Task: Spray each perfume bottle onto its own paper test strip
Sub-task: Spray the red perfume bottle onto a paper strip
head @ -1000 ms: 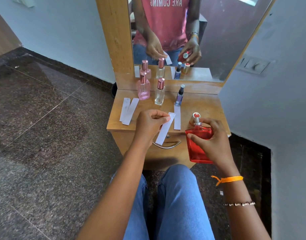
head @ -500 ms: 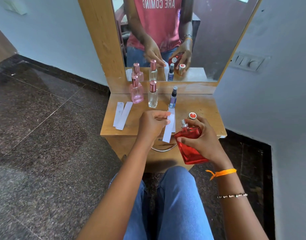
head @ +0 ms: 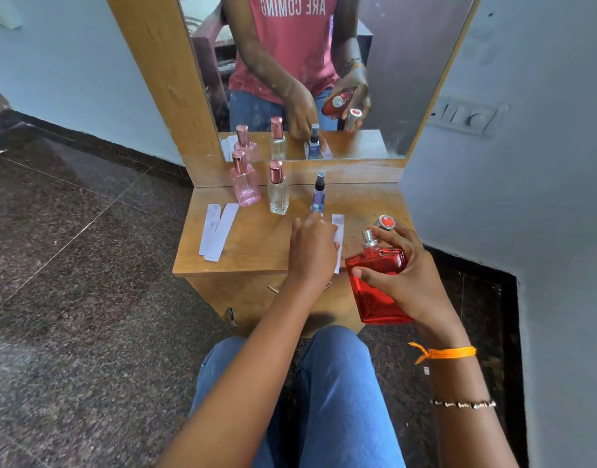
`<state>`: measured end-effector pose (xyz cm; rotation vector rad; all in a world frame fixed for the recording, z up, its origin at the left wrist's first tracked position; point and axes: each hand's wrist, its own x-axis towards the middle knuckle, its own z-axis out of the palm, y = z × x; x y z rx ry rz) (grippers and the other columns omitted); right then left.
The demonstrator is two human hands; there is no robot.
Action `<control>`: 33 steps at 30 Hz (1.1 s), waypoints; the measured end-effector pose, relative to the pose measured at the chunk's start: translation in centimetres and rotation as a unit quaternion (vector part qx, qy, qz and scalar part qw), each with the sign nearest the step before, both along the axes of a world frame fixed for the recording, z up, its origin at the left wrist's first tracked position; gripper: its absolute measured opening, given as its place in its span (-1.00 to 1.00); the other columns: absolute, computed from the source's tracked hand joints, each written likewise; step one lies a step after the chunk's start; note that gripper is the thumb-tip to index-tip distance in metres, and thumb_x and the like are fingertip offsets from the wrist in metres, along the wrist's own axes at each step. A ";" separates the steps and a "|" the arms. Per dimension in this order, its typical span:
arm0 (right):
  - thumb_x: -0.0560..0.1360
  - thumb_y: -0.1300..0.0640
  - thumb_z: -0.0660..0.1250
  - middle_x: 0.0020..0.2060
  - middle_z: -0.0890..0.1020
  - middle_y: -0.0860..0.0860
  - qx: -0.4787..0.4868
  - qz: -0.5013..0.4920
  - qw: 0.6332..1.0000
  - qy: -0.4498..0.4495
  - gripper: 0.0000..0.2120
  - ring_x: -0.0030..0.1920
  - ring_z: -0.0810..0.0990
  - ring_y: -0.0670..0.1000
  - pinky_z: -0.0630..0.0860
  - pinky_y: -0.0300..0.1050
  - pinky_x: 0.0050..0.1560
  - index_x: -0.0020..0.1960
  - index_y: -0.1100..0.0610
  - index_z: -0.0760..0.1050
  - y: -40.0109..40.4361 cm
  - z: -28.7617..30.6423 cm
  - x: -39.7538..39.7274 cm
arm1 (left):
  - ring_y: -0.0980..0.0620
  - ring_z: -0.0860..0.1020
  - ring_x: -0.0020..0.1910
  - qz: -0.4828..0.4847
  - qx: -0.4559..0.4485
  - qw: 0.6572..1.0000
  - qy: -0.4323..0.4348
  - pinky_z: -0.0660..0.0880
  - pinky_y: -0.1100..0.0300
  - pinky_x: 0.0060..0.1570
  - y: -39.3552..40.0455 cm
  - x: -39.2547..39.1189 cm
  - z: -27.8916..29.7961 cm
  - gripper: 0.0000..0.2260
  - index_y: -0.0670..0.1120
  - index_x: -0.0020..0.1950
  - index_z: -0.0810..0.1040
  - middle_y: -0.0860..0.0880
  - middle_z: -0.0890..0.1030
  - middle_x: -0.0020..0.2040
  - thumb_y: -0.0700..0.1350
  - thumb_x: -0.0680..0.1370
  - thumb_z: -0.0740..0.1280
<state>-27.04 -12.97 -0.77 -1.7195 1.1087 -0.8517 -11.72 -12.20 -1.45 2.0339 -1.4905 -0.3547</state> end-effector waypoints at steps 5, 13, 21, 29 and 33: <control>0.26 0.23 0.58 0.34 0.35 -0.13 -0.005 0.010 1.000 -0.003 -0.39 0.34 0.36 -0.19 0.34 -0.27 0.30 0.23 -0.06 0.46 -0.1 0.0 0.0 | -0.12 0.39 0.14 0.021 -0.005 0.999 -0.024 0.41 0.06 0.12 -0.2 -0.1 -0.1 -0.73 -0.14 0.19 0.57 -0.13 0.48 0.16 -0.18 0.49 0.37; 0.26 0.26 0.57 0.32 0.35 -0.07 -0.005 0.024 1.000 -0.004 -0.38 0.21 0.30 -0.51 0.28 -0.63 0.09 0.25 0.01 0.46 0.3 -0.3 0.0 | -0.09 0.40 0.11 0.032 -0.034 0.999 -0.013 0.40 0.08 0.09 -0.6 -0.1 -0.6 -0.68 -0.11 0.23 0.55 -0.10 0.52 0.12 -0.15 0.48 0.38; 0.26 0.27 0.56 0.35 0.36 -0.06 -0.009 0.028 0.999 -0.043 -0.39 0.28 0.30 -0.43 0.30 -0.59 0.09 0.22 -0.08 0.47 1.0 0.0 0.2 | 0.11 0.45 -0.05 -0.011 -0.114 0.984 0.135 0.35 0.44 -0.05 1.3 0.5 0.8 -0.80 -0.06 0.14 0.60 0.05 0.47 -0.07 -0.15 0.56 0.26; 0.26 0.18 0.56 0.39 0.36 -0.10 0.004 0.002 0.993 -0.115 -0.37 0.36 0.32 -0.29 0.40 -0.43 0.17 0.30 0.01 0.49 1.4 0.7 1.0 | 0.07 0.59 0.12 -0.127 0.072 0.834 0.532 0.51 0.12 0.16 6.2 1.0 1.6 -0.66 0.04 0.18 0.52 -0.04 0.60 0.15 0.01 0.41 0.37; 0.26 0.20 0.58 0.40 0.37 -0.03 -0.003 0.014 0.993 -0.114 -0.37 0.37 0.34 -0.23 0.40 -0.38 0.22 0.30 0.06 0.49 1.8 0.9 1.4 | 0.02 0.58 0.14 -0.172 0.072 0.846 0.499 0.51 0.01 0.18 6.8 0.5 1.4 -0.52 -0.01 0.24 0.50 -0.04 0.62 0.15 -0.18 0.34 0.50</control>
